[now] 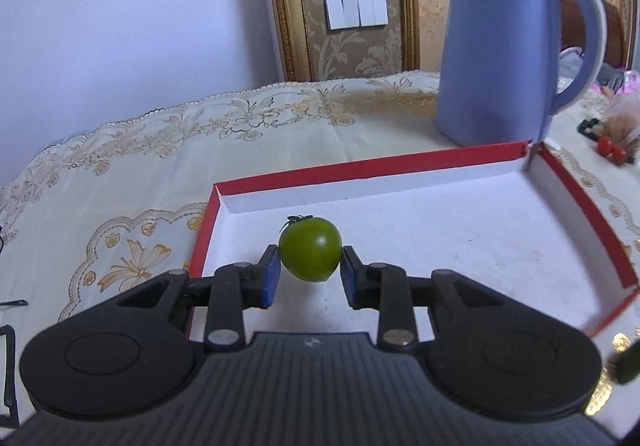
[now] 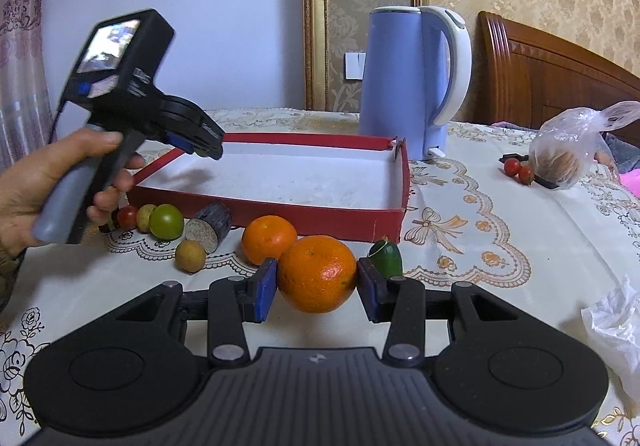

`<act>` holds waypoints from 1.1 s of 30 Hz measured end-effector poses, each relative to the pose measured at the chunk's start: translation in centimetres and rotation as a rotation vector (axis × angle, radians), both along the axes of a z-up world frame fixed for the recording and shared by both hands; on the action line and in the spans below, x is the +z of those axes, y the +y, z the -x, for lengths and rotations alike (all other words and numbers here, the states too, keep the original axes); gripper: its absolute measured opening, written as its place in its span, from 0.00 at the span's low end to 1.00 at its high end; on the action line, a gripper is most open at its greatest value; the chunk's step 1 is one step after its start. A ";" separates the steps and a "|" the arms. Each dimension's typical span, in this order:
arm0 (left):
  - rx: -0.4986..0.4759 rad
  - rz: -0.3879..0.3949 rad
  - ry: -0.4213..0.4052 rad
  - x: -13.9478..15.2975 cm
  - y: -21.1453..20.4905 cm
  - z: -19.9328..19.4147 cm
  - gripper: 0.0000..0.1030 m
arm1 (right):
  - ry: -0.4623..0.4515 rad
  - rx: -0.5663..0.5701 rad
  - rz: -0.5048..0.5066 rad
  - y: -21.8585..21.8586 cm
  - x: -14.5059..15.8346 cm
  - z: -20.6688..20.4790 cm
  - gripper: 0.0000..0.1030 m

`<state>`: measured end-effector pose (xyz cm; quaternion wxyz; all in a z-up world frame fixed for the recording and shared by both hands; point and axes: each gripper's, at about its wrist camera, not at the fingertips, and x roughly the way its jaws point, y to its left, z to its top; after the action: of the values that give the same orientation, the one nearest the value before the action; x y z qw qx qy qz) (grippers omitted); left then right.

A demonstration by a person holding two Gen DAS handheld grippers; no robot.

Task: Organize fruits
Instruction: 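Carry the green tomato into the tray and open the left gripper while the right gripper grasps an orange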

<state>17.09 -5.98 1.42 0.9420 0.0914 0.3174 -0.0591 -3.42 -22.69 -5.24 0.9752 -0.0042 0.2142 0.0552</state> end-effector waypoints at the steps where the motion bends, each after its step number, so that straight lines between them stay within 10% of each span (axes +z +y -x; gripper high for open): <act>1: 0.003 -0.010 0.000 -0.2 -0.2 -0.3 0.28 | -0.001 0.000 0.001 0.0 0.1 0.0 0.41; 12: 0.022 -0.043 -0.001 -0.9 -1.4 -1.2 0.33 | -0.001 -0.003 0.004 0.2 0.3 -0.1 0.41; 18: 0.032 -0.040 -0.026 -0.2 -1.1 0.0 0.52 | -0.011 0.005 0.010 0.6 0.7 -0.3 0.41; 23: 0.082 -0.097 -0.129 0.9 -0.9 3.1 1.00 | -0.024 0.019 0.027 1.0 1.3 -1.1 0.41; 33: 0.094 -0.064 -0.155 1.6 0.6 7.1 1.00 | -0.031 0.035 0.055 1.2 2.7 -4.1 0.41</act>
<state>9.98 -5.38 3.07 0.9622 0.1105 0.2490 0.0026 0.67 -21.50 -2.55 0.9768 -0.0358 0.2006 0.0663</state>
